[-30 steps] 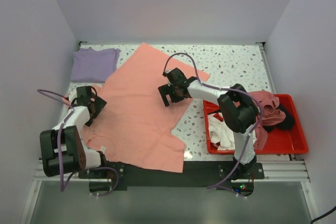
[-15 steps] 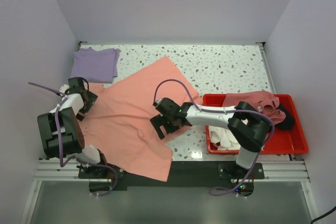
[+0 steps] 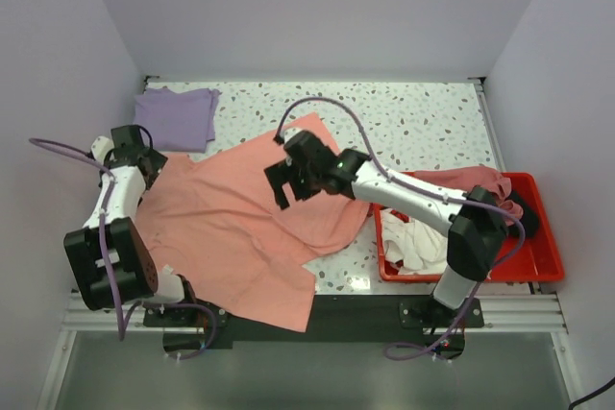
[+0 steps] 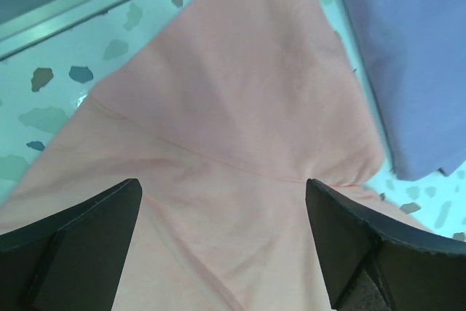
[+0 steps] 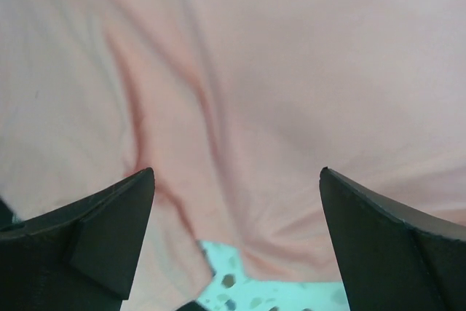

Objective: Fold and stack the t-shirts
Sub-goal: Flatten the tshirt out

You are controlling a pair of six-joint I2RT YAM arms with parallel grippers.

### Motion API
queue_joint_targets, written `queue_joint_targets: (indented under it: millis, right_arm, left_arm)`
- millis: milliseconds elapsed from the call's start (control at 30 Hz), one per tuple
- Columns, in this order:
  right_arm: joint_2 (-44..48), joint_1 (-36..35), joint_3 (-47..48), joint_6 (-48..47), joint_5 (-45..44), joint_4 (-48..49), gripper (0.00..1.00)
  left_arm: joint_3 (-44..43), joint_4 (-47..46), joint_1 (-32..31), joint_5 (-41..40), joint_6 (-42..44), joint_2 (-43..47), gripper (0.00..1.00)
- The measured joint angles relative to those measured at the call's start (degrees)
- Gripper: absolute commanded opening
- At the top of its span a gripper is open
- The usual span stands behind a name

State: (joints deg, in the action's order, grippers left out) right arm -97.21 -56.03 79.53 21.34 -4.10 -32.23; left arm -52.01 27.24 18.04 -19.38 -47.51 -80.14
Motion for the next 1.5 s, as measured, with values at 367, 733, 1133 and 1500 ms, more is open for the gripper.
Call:
queue_joint_targets:
  millis: [367,733,1133,1500]
  right_arm:
    - [-28.7,22.9,38.8,-7.8,-4.8,-0.4,0.99]
    - [-42.0,27.6,48.7,-10.6,-3.8,2.6,0.99]
    - [-44.1,29.4,49.9,-12.6,-0.5,9.3,0.99]
    - [-51.6,29.4,52.4,-13.1,2.9,13.3,0.99]
  left_arm:
    - [-15.7,2.1,4.3,-1.9,0.1,-11.5,1.00]
    - [-28.5,4.1,4.4,-7.6,-1.2,-26.9,0.74]
    - [-32.8,5.7,4.3,-12.2,-6.0,-36.5,0.66]
    - [-35.9,6.4,4.3,-15.0,-8.0,-40.4,0.59]
